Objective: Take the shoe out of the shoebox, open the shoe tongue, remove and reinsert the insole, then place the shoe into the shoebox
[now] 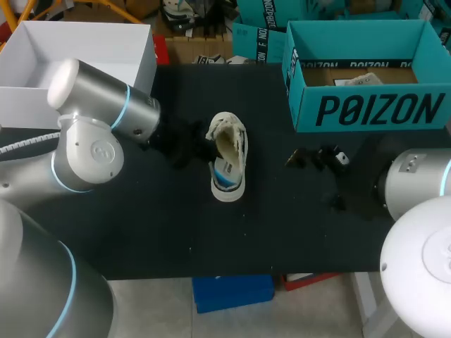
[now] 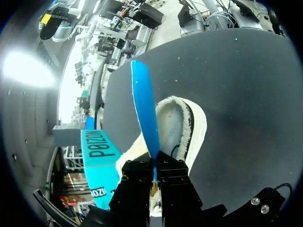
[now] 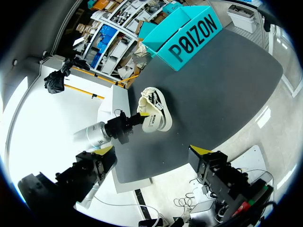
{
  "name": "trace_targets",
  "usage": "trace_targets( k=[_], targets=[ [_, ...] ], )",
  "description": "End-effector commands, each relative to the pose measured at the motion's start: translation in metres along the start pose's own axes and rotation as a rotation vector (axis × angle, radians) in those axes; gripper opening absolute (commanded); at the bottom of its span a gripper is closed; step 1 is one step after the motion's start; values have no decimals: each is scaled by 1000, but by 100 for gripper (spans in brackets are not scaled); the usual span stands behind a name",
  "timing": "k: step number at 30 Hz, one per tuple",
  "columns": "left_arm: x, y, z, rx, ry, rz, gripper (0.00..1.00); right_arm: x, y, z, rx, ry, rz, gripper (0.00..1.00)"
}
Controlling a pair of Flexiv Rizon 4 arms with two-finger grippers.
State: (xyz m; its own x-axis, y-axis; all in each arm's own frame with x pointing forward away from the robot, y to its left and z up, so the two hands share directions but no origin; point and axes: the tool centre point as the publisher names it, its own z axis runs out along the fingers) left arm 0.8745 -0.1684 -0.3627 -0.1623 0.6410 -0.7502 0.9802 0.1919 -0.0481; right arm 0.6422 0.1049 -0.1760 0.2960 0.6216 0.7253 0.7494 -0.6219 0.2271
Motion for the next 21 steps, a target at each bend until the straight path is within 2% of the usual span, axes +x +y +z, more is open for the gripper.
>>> trace_targets(
  k=[1, 21],
  targets=[
    [1, 2, 6, -11, 9, 6, 0, -10, -8, -24, -60, 13, 92, 100],
    [0, 23, 18, -81, 45, 44, 0, -10, -8, -24, -60, 13, 92, 100]
  ],
)
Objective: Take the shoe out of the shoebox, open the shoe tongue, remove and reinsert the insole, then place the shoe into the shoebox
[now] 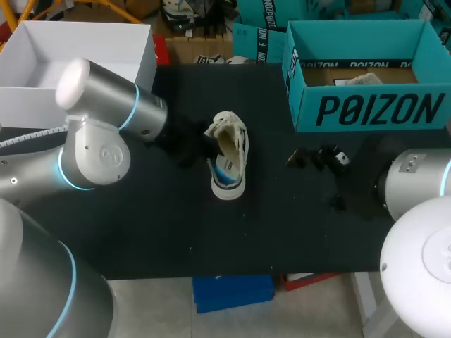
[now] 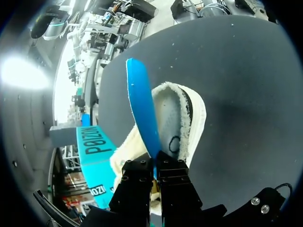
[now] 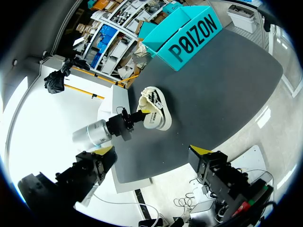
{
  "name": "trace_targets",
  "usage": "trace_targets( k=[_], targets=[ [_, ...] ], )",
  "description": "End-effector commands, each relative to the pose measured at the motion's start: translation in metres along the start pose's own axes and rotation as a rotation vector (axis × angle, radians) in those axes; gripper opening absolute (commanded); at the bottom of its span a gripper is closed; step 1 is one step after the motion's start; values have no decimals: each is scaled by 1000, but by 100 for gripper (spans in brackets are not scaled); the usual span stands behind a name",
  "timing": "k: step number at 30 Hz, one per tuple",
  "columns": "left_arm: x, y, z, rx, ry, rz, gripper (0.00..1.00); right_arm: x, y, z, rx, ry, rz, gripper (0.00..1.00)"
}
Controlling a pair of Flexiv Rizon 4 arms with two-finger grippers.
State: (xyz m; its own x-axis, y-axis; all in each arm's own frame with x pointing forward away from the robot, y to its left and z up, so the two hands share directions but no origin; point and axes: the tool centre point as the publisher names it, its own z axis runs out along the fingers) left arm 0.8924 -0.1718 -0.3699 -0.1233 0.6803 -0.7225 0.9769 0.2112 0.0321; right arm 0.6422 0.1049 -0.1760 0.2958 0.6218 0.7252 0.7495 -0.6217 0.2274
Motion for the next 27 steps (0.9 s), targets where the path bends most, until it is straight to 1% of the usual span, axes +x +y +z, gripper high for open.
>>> trace_targets(
  k=[1, 4, 9, 15, 21, 27],
  targets=[
    [-1, 7, 9, -16, 2, -2, 0, -10, -8, -24, -60, 13, 92, 100],
    [-2, 10, 9, -36, 0, 5, 0, -10, -8, -24, -60, 13, 92, 100],
    [4, 18, 9, -67, -2, -4, 0, -10, -8, -24, -60, 13, 92, 100],
    [2, 28, 7, -101, -4, 8, 0, -10, -8, -24, -60, 13, 92, 100],
    [2, 37, 11, -132, -4, 15, 0, -10, -8, -24, -60, 13, 92, 100],
    [9, 44, 19, -150, 1, -2, 0, -10, -8, -24, -60, 13, 92, 100]
  ],
)
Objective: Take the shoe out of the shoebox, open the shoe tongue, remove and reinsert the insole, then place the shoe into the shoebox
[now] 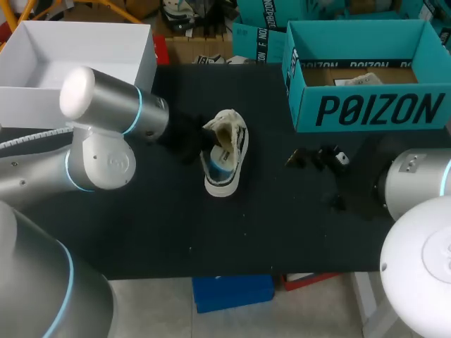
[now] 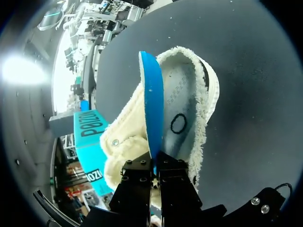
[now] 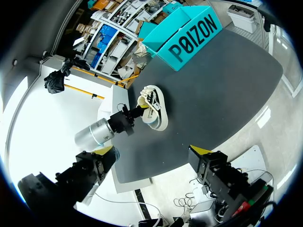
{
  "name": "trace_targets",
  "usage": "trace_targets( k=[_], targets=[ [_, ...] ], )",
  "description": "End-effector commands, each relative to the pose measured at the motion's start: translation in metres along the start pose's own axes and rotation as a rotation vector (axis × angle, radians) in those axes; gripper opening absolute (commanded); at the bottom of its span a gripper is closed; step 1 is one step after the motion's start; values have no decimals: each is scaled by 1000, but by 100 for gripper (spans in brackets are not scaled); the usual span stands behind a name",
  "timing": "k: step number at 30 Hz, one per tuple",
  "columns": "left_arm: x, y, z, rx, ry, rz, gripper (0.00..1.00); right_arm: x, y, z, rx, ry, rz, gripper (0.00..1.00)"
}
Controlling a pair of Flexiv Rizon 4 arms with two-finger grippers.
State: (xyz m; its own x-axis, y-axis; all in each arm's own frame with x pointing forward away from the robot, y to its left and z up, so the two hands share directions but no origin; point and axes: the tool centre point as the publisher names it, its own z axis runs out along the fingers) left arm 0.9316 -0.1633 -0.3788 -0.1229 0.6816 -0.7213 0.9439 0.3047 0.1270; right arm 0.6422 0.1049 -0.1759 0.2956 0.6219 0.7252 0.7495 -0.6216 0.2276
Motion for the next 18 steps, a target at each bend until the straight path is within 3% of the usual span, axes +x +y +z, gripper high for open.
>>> trace_targets(
  k=[1, 18],
  targets=[
    [2, 3, 13, -13, 0, -4, 0, -10, -8, -24, -60, 13, 93, 100],
    [-6, 19, 16, -67, -24, 7, 0, -10, -8, -24, -60, 13, 93, 100]
  ],
)
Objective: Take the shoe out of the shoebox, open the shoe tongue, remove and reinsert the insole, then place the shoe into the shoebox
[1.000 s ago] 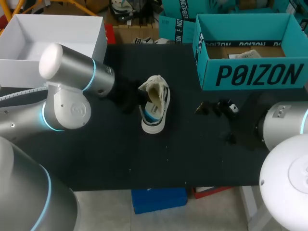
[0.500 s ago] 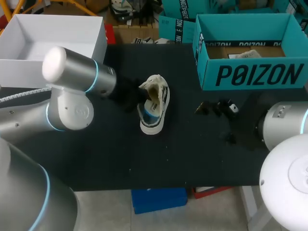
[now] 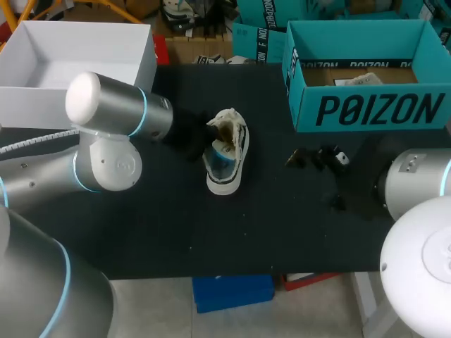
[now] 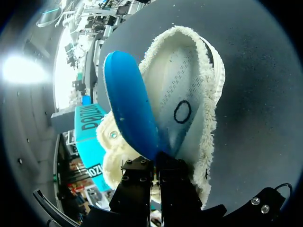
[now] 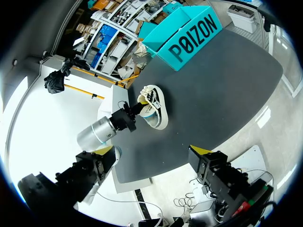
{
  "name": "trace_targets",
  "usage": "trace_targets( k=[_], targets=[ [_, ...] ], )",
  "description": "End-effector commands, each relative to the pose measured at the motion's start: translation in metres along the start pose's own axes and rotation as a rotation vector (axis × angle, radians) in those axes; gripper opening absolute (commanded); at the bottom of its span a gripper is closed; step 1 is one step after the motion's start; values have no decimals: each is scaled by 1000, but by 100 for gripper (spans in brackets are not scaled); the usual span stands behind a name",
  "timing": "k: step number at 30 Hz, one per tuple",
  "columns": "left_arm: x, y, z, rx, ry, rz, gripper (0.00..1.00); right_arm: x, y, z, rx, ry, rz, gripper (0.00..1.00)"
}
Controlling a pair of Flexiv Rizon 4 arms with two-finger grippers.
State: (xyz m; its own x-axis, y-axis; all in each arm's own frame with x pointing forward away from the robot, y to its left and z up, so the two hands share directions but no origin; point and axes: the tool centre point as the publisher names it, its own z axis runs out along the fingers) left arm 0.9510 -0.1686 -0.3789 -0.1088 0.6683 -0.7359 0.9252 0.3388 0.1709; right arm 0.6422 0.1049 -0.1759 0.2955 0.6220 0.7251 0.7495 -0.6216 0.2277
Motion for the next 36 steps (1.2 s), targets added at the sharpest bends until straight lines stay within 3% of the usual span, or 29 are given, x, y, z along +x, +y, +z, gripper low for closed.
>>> trace_targets(
  k=[1, 7, 8, 9, 13, 14, 28, 36],
  targets=[
    [0, 2, 6, -8, -1, 0, 0, -10, -8, -24, -60, 13, 93, 100],
    [0, -9, 7, 55, -12, -4, 0, -10, -8, -24, -60, 13, 93, 100],
    [0, -12, 6, 73, -19, -9, 11, -10, -8, -24, -60, 13, 93, 100],
    [0, -13, 6, 76, -18, -7, 36, -10, -8, -24, -60, 13, 93, 100],
    [-1, -18, -2, 93, -30, -15, 91, -10, -8, -24, -60, 13, 93, 100],
    [-1, -19, -4, 95, -32, -17, 98, -10, -8, -24, -60, 13, 93, 100],
    [-39, -16, -34, 122, -114, 1, 99, -10, -8, -24, -60, 13, 93, 100],
    [-48, -29, -39, 156, -132, 12, 91, -10, -8, -24, -60, 13, 93, 100]
  ],
)
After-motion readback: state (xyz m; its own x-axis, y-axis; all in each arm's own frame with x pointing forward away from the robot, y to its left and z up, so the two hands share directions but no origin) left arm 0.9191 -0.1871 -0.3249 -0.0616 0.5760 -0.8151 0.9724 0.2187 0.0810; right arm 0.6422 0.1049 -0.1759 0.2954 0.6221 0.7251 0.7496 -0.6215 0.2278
